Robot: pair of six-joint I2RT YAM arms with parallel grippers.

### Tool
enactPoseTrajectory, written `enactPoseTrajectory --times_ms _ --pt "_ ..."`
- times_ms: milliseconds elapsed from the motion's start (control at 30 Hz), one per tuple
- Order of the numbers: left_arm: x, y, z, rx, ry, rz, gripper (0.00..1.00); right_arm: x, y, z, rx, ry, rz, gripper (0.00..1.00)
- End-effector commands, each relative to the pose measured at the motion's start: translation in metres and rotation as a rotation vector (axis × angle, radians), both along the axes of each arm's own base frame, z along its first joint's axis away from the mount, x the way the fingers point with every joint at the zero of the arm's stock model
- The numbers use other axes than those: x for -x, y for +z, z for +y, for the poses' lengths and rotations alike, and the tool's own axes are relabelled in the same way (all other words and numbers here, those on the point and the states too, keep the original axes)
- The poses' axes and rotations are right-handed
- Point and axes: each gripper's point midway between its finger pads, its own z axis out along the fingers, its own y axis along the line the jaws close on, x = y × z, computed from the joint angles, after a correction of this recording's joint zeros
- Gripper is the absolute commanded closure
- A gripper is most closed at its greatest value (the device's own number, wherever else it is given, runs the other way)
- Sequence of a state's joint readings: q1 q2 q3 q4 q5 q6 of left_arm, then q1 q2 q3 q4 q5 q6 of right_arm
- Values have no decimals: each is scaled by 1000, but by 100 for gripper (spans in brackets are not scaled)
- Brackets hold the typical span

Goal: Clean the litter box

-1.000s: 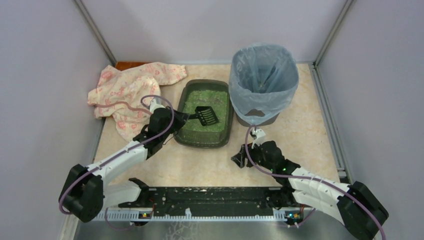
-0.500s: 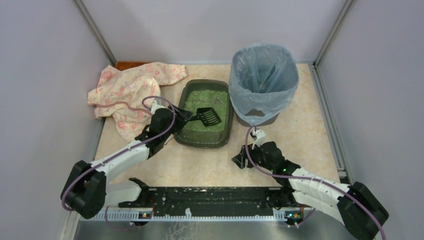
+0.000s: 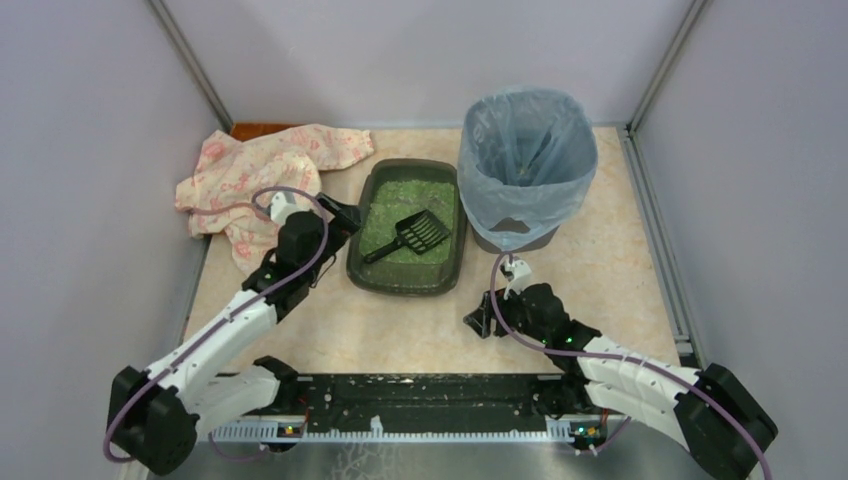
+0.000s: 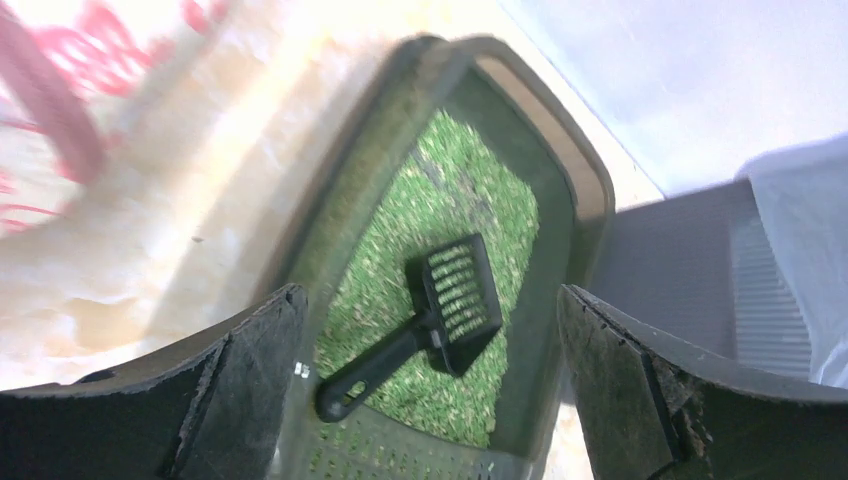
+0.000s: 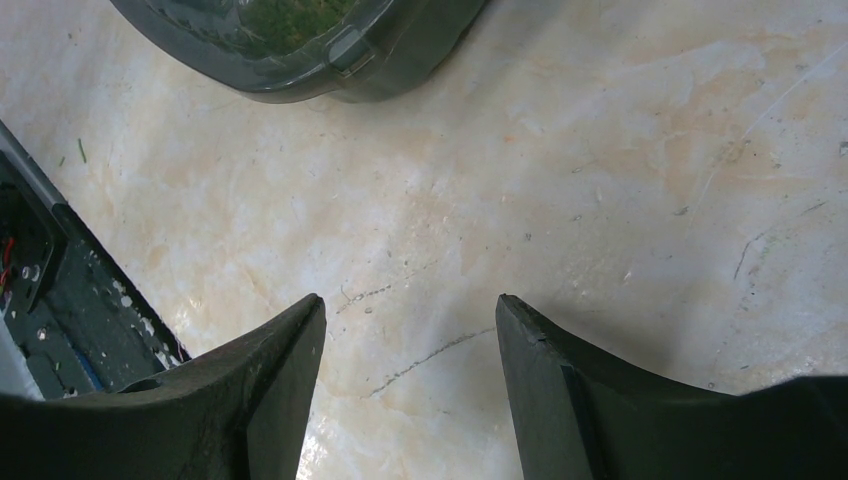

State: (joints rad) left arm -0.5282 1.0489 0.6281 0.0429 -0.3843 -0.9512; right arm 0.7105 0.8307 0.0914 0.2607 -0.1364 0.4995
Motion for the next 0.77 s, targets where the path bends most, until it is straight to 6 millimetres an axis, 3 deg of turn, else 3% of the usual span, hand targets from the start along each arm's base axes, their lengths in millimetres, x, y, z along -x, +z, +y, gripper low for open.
enactPoseTrajectory --times_ms 0,433,733 --pt "14 13 54 -118 144 31 1 -10 22 8 -49 -1 -55 36" --pt "46 45 67 -96 106 -13 2 -8 34 18 -104 40 -62 36" --pt "55 40 78 -156 119 29 2 -9 28 14 -94 18 -59 36"
